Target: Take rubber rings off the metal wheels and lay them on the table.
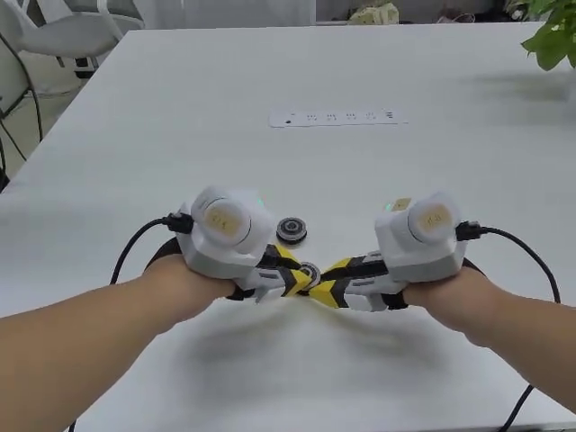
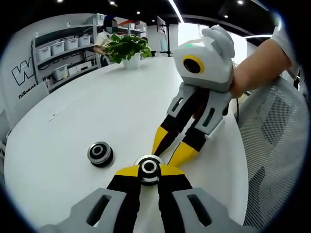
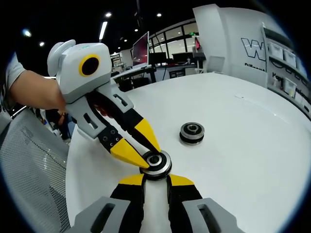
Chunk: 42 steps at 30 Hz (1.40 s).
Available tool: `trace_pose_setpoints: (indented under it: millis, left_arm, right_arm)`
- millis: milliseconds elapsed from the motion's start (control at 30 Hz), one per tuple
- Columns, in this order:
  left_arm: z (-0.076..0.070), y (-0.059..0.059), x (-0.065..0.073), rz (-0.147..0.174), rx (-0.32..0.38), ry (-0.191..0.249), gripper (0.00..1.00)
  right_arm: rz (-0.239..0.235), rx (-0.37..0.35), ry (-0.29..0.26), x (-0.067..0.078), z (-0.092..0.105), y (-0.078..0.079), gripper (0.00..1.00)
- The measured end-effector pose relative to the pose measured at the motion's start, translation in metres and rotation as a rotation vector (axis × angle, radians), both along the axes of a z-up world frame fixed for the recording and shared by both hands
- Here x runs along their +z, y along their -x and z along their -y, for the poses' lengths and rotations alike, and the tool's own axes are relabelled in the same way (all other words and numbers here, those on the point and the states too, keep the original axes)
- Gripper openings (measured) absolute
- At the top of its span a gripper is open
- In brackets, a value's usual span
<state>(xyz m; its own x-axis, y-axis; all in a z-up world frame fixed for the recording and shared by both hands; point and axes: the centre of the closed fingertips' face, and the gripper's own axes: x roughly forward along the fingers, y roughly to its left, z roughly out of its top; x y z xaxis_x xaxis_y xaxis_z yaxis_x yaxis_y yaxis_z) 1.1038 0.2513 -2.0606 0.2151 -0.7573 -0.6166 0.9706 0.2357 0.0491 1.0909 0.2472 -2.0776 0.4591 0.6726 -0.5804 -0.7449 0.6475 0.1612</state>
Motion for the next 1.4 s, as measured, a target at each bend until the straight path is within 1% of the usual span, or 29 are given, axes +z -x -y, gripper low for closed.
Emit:
trace_pose_setpoints:
  millis: [33, 67, 100, 133, 367, 500, 667, 800, 867, 1000, 1133, 1300, 1333, 1367, 1400]
  left_arm:
    - [0.0, 0.0, 0.0, 0.0, 0.002, 0.0, 0.07]
    - [-0.001, -0.001, 0.0, 0.0, 0.004, 0.0, 0.07]
    - [-0.001, -0.001, 0.0, -0.001, 0.005, 0.001, 0.07]
    - [-0.001, -0.001, 0.0, -0.002, 0.004, 0.002, 0.07]
    - [-0.001, -0.001, 0.0, -0.005, 0.008, 0.001, 0.07]
    - [-0.001, -0.002, 0.0, -0.001, 0.011, 0.004, 0.07]
    - [-0.001, -0.001, 0.0, -0.001, 0.018, 0.008, 0.07]
    - [-0.001, -0.001, -0.001, 0.0, 0.019, 0.006, 0.07]
    - [-0.002, -0.001, -0.001, 0.001, 0.02, 0.006, 0.07]
    - [-0.002, -0.001, -0.001, 0.001, 0.021, 0.005, 0.07]
    - [-0.001, -0.001, -0.001, -0.001, 0.024, 0.003, 0.07]
    - [-0.002, -0.001, -0.001, 0.002, 0.024, -0.002, 0.07]
    - [-0.002, -0.001, -0.001, 0.002, 0.024, -0.002, 0.07]
    - [-0.001, -0.001, -0.001, 0.002, 0.023, -0.001, 0.07]
    - [-0.001, -0.001, -0.001, 0.005, 0.024, -0.001, 0.06]
  right_arm:
    - [0.0, 0.002, -0.001, 0.0, 0.0, 0.0, 0.12]
    - [-0.007, 0.012, -0.005, 0.0, 0.0, 0.002, 0.07]
    - [-0.016, 0.005, -0.005, 0.0, 0.001, 0.002, 0.02]
    - [-0.012, 0.002, -0.01, 0.0, 0.001, 0.001, 0.02]
    - [-0.011, -0.001, -0.011, 0.0, 0.001, 0.001, 0.0]
    - [-0.035, -0.03, -0.039, 0.0, 0.003, 0.0, 0.0]
    - [-0.043, -0.041, -0.047, -0.001, 0.004, -0.001, 0.0]
    - [-0.072, -0.067, -0.082, -0.001, 0.006, -0.001, 0.0]
    - [-0.078, -0.08, -0.102, 0.002, 0.007, -0.002, 0.0]
    - [-0.082, -0.086, -0.111, 0.004, 0.007, -0.001, 0.0]
    - [-0.091, -0.109, -0.145, 0.007, 0.007, -0.003, 0.0]
    - [-0.096, -0.126, -0.163, 0.01, 0.005, -0.001, 0.0]
    - [-0.095, -0.132, -0.18, 0.013, 0.004, -0.001, 0.0]
    - [-0.071, -0.147, -0.226, 0.021, 0.001, -0.006, 0.0]
    - [-0.097, -0.141, -0.19, 0.016, 0.002, -0.003, 0.0]
